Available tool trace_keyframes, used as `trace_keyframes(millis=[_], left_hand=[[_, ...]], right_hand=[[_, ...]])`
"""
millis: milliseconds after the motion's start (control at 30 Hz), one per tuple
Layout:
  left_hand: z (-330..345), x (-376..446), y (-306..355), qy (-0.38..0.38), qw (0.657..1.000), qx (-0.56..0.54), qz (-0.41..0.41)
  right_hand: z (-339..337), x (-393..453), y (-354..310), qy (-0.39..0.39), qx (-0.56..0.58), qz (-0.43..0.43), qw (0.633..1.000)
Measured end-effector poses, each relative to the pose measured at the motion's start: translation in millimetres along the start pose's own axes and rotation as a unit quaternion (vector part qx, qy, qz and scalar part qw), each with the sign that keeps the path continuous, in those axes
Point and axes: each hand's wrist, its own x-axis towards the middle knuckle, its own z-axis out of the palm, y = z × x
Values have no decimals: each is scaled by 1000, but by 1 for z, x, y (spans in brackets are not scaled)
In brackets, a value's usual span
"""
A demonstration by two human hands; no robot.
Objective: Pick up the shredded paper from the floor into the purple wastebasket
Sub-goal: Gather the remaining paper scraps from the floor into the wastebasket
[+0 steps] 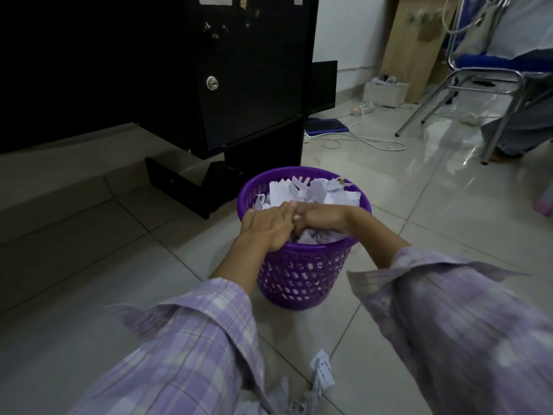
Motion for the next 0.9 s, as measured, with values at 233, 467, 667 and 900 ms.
trace_keyframes(millis=[233,467,667,900], left_hand=[[2,1,0,-4,1000,1,-14],[2,6,-3,3,1000,25,-6],[3,10,-2,-14,998,58,-20],[11,10,-11,70,996,-23,49]], right_hand=[[11,-4,8,115,-249,-51,960],[-1,-23,-5,96,-222,-23,970],[6,-13,-5,10,-343,66,937],[0,-9,-6,-54,-320,118,939]])
